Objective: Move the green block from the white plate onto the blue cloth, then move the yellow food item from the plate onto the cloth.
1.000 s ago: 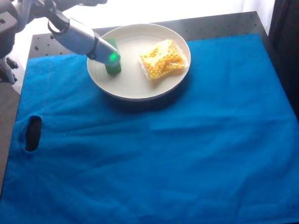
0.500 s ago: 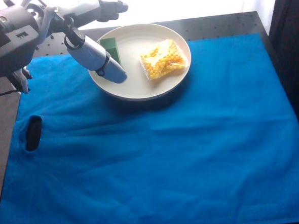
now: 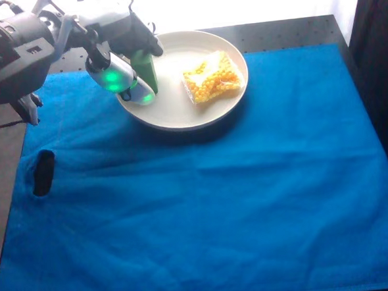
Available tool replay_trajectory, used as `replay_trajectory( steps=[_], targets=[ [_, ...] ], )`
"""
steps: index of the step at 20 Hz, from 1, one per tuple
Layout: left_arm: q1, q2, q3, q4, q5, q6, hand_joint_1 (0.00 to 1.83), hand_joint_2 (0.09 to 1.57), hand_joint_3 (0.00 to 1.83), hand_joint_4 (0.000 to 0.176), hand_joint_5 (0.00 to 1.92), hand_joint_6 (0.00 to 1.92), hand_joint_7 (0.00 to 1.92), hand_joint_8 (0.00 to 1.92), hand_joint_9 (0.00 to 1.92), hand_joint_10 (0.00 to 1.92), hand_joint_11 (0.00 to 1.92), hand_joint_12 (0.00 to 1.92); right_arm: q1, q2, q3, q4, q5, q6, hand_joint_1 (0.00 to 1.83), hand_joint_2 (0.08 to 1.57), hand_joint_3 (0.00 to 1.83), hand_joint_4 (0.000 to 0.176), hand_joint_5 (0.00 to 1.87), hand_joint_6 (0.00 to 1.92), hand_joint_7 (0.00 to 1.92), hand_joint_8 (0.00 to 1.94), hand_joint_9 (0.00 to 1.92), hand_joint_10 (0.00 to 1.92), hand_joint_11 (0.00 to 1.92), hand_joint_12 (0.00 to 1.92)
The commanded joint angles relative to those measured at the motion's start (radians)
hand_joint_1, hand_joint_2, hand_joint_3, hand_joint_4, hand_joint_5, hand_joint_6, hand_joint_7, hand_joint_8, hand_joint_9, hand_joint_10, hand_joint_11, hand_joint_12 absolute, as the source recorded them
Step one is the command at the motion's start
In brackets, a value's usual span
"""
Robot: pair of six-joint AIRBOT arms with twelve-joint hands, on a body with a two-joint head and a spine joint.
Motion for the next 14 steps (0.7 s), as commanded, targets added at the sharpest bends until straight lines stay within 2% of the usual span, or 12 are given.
replay_trajectory(
  steps=[1, 3, 4, 5, 6, 7, 8, 9, 10, 12, 13, 14],
  targets=[
    [-0.004, -0.007, 0.001, -0.009, -0.096, -0.004, 1.03, 0.90, 0.00, 0.000, 1.03, 0.03, 0.97, 0.02, 0.88, 0.04, 0.43, 1.12, 0.011, 0.001, 0.002, 0.042, 0.103, 0.001, 0.00, 1.12, 0.00, 0.058, 0.13, 0.00, 0.15, 0.01, 0.13, 0.01, 0.00, 0.57],
    [-0.004, -0.011, 0.004, -0.009, -0.099, -0.004, 1.02, 0.91, 0.00, 0.000, 1.08, 0.02, 1.01, 0.01, 0.93, 0.05, 0.47, 1.13, 0.011, 0.001, 0.002, 0.044, 0.104, 0.001, 0.00, 1.12, 0.00, 0.063, 0.14, 0.00, 0.16, 0.00, 0.14, 0.01, 0.00, 0.59],
    [-0.004, -0.014, 0.005, -0.009, -0.101, -0.004, 1.11, 0.98, 0.00, 0.019, 1.23, 0.38, 1.08, 0.02, 1.01, 0.10, 0.49, 1.22, 0.011, 0.001, 0.002, 0.044, 0.105, 0.001, 0.00, 1.11, 0.00, 0.078, 0.14, 0.00, 0.17, 0.00, 0.15, 0.01, 0.00, 0.67],
    [-0.004, -0.015, 0.006, -0.009, -0.104, -0.004, 1.10, 1.03, 0.00, 0.073, 1.15, 0.67, 1.20, 0.03, 1.01, 0.45, 0.59, 1.35, 0.011, 0.001, 0.001, 0.044, 0.106, 0.001, 0.00, 1.10, 0.00, 0.096, 0.14, 0.00, 0.18, 0.01, 0.16, 0.01, 0.00, 0.69],
    [-0.004, -0.017, 0.006, -0.010, -0.108, -0.004, 1.10, 1.03, 0.00, 0.073, 1.15, 0.67, 1.20, 0.03, 1.01, 0.45, 0.59, 1.35, 0.011, 0.000, 0.001, 0.044, 0.106, 0.001, 0.00, 1.10, 0.00, 0.096, 0.14, 0.00, 0.18, 0.01, 0.16, 0.01, 0.00, 0.69],
    [-0.004, -0.017, 0.007, -0.010, -0.110, -0.004, 1.11, 1.04, 0.00, 0.050, 1.15, 0.70, 1.25, 0.05, 0.96, 0.70, 0.63, 1.41, 0.011, 0.000, 0.001, 0.044, 0.107, 0.001, 0.00, 1.10, 0.00, 0.096, 0.15, 0.00, 0.19, 0.00, 0.17, 0.01, 0.00, 0.73],
    [-0.004, -0.019, 0.007, -0.010, -0.111, -0.004, 1.12, 1.06, 0.00, 0.000, 1.10, 0.78, 1.20, 0.03, 0.91, 0.70, 0.64, 1.34, 0.011, 0.000, 0.000, 0.044, 0.107, 0.001, 0.00, 1.11, 0.00, 0.079, 0.15, 0.00, 0.19, 0.00, 0.17, 0.00, 0.00, 0.71],
    [-0.004, -0.020, 0.008, -0.011, -0.111, -0.004, 1.22, 1.06, 0.00, 0.000, 1.10, 0.67, 1.11, 0.76, 0.94, 0.68, 0.69, 1.32, 0.011, -0.001, 0.000, 0.044, 0.108, 0.001, 0.00, 1.11, 0.00, 0.079, 0.15, 0.00, 0.19, 0.00, 0.18, 0.00, 0.00, 0.76],
    [-0.004, -0.021, 0.009, -0.011, -0.111, -0.004, 1.24, 1.07, 0.00, 0.000, 1.12, 0.60, 1.05, 0.99, 0.88, 0.70, 0.55, 1.38, 0.011, -0.001, 0.000, 0.044, 0.109, 0.001, 0.00, 1.11, 0.00, 0.078, 0.16, 0.00, 0.20, 0.00, 0.18, 0.00, 0.00, 0.85],
    [-0.004, -0.022, 0.012, -0.014, -0.111, -0.004, 1.24, 1.08, 0.00, 0.000, 1.09, 0.71, 1.03, 1.01, 0.84, 0.61, 0.47, 1.26, 0.011, -0.001, -0.001, 0.044, 0.111, 0.001, 0.00, 1.10, 0.00, 0.092, 0.14, 0.00, 0.19, 0.00, 0.16, 0.00, 0.00, 0.83],
    [-0.004, -0.022, 0.013, -0.018, -0.112, -0.004, 1.23, 1.09, 0.00, 0.018, 1.05, 0.79, 1.01, 1.00, 0.94, 0.39, 0.56, 1.12, 0.010, -0.002, -0.001, 0.044, 0.111, 0.001, 0.00, 1.09, 0.00, 0.103, 0.14, 0.00, 0.18, 0.00, 0.16, 0.00, 0.00, 0.82],
    [-0.004, -0.022, 0.015, -0.022, -0.114, -0.004, 1.23, 1.09, 0.00, 0.018, 1.05, 0.79, 1.01, 1.00, 0.94, 0.39, 0.56, 1.12, 0.009, -0.002, -0.001, 0.044, 0.112, 0.001, 0.00, 1.09, 0.00, 0.103, 0.14, 0.00, 0.18, 0.00, 0.16, 0.00, 0.00, 0.82]
  ],
)
